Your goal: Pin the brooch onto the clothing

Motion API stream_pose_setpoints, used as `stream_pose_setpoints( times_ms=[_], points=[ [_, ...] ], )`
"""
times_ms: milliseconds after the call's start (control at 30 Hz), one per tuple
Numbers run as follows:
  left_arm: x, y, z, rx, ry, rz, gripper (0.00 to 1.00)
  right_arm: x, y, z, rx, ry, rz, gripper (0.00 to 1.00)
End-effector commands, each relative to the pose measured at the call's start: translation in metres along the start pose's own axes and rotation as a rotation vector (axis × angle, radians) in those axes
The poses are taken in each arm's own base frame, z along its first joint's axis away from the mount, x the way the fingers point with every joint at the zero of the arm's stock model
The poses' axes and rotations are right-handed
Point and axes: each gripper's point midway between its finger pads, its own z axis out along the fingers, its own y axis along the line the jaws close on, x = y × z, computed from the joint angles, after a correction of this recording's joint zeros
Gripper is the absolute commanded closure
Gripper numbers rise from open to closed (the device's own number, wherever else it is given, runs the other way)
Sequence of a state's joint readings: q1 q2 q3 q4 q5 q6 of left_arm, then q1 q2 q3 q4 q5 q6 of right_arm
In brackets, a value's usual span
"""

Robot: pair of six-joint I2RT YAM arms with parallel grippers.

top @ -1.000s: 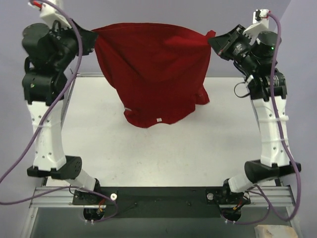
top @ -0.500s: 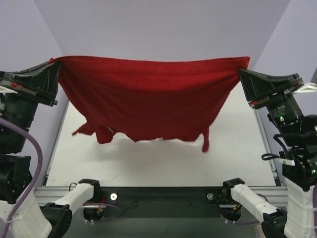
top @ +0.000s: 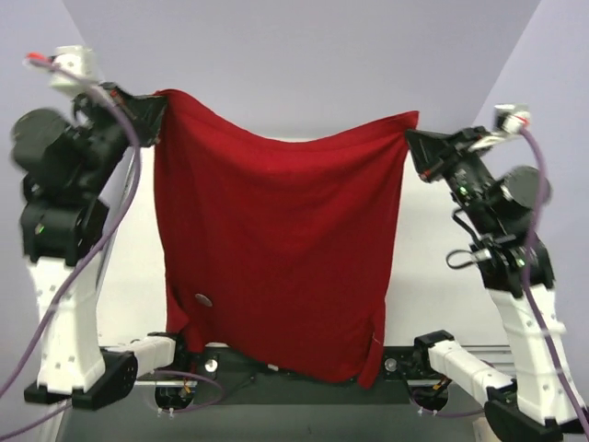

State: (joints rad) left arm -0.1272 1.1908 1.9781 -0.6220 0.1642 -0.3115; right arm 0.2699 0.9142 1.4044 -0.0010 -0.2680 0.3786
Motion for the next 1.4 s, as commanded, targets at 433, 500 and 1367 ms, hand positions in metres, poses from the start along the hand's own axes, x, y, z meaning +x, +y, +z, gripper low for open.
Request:
stream_pose_setpoints(
  times_ms=[433, 500, 1367],
  points=[
    [0.306, 0.156, 0.243, -0.207, 0.415, -0.175, 1.0, 0.244, -0.207, 0.213, 0.177, 0.326, 0.26, 1.0],
    [0.318, 0.163, 0.262, -0.201, 0.411, -0.194, 1.0, 0.266, -0.218, 0.231, 0.172, 0.351, 0.33, 1.0],
    [0.393, 0.237, 0.315, -0.281, 0.436, -0.235, 0.03, 0.344, -0.341, 0.262, 0.456, 0.289, 0.407, 0.06]
  ],
)
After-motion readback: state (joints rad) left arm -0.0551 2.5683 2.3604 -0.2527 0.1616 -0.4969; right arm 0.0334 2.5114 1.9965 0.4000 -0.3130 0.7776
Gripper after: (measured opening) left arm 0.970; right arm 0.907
